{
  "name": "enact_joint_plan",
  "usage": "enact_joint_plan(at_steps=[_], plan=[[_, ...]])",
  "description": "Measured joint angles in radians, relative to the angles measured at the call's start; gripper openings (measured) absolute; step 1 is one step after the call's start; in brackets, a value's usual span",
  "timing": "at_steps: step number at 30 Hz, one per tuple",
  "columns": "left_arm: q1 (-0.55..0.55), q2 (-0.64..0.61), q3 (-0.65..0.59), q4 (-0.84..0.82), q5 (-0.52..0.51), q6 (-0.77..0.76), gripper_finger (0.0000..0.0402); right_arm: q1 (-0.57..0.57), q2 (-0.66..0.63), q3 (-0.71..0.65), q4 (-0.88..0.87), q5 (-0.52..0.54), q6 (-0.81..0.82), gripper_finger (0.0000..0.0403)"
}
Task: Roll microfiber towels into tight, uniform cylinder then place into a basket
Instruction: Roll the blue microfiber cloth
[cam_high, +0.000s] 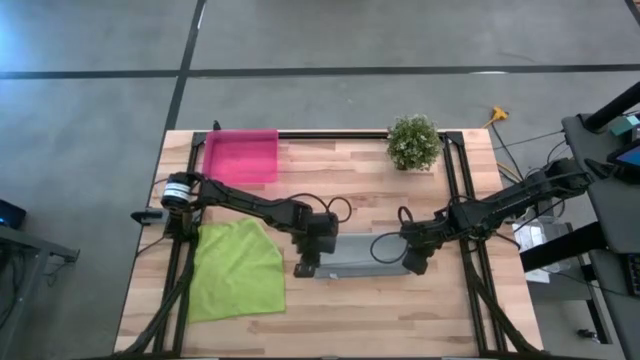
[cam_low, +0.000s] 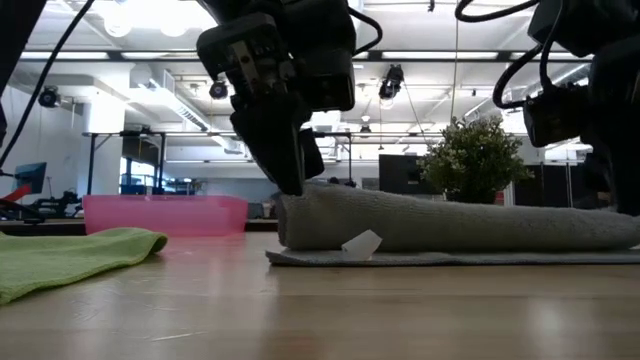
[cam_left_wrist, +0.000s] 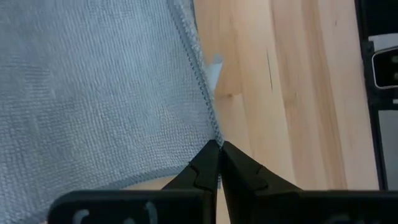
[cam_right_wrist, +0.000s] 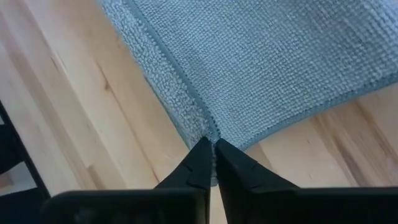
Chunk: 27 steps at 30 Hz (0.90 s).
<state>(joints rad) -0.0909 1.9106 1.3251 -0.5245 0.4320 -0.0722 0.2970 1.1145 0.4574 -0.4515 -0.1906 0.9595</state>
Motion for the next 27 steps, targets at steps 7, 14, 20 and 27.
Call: enact_joint_plan(at_steps=[7, 14, 20, 27], plan=[[-0.002, 0.000, 0.000, -0.003, 0.012, 0.000, 0.0000, 0.000, 0.000, -0.003, 0.042, 0.000, 0.017, 0.0075], [-0.002, 0.000, -0.004, -0.006, 0.098, 0.001, 0.0026, 0.000, 0.000, -0.003, 0.043, 0.000, 0.017, 0.0113], [-0.003, 0.000, -0.004, -0.006, 0.101, -0.001, 0.0102, 0.000, 0.000, -0.004, 0.043, 0.008, 0.032, 0.0118], [0.009, -0.001, 0.007, -0.063, 0.044, -0.003, 0.0154, 0.000, 0.000, -0.004, 0.031, 0.009, 0.101, 0.0117]])
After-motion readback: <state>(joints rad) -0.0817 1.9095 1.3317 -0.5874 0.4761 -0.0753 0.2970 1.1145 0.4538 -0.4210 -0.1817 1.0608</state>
